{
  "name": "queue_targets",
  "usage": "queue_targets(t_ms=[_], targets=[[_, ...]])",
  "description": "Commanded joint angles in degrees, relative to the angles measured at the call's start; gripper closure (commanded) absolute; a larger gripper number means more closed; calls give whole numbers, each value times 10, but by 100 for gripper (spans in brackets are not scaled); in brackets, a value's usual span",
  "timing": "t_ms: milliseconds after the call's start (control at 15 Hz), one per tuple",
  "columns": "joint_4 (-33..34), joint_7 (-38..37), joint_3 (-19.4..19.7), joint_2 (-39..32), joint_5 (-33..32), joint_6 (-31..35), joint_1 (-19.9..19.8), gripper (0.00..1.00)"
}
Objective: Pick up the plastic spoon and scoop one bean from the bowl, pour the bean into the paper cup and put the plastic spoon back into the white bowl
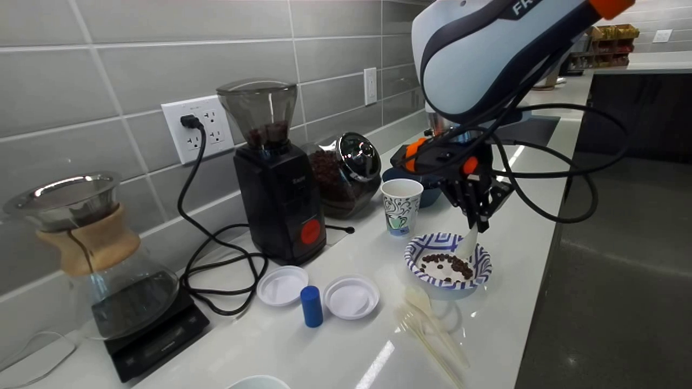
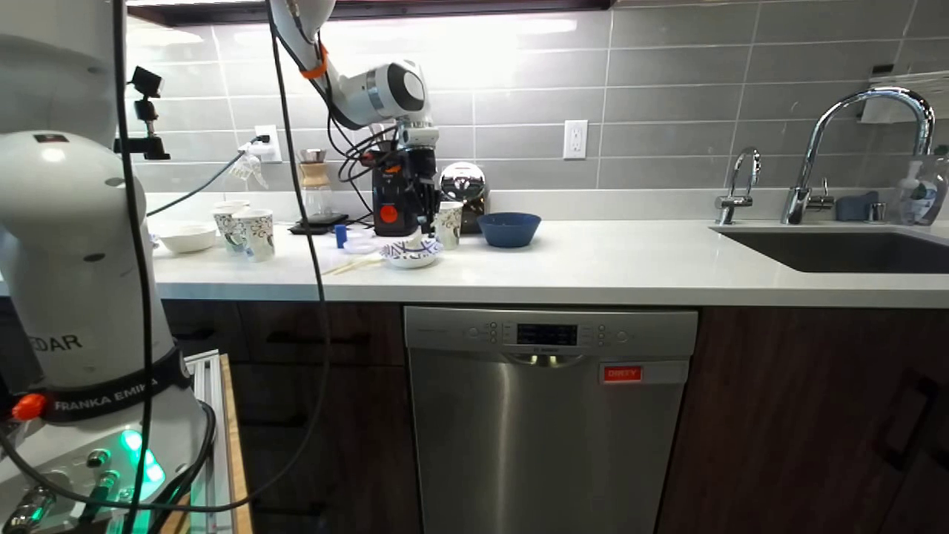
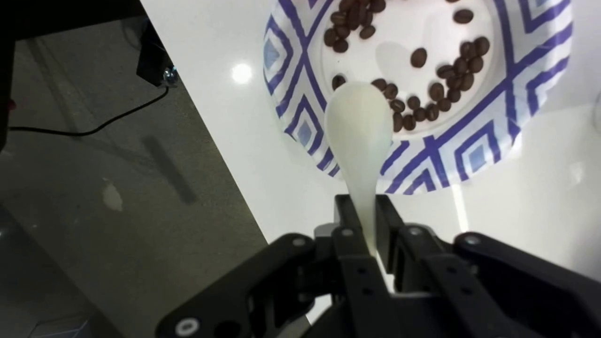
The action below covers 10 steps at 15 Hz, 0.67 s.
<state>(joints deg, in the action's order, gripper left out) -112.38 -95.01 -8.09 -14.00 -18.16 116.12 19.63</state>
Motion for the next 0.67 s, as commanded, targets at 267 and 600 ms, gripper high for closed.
queue_targets(t_ms=[267,600], targets=[[29,-113,0,-20,-42,-37,21,97],[58,-195,-1,-47,-88,-114,37,97]])
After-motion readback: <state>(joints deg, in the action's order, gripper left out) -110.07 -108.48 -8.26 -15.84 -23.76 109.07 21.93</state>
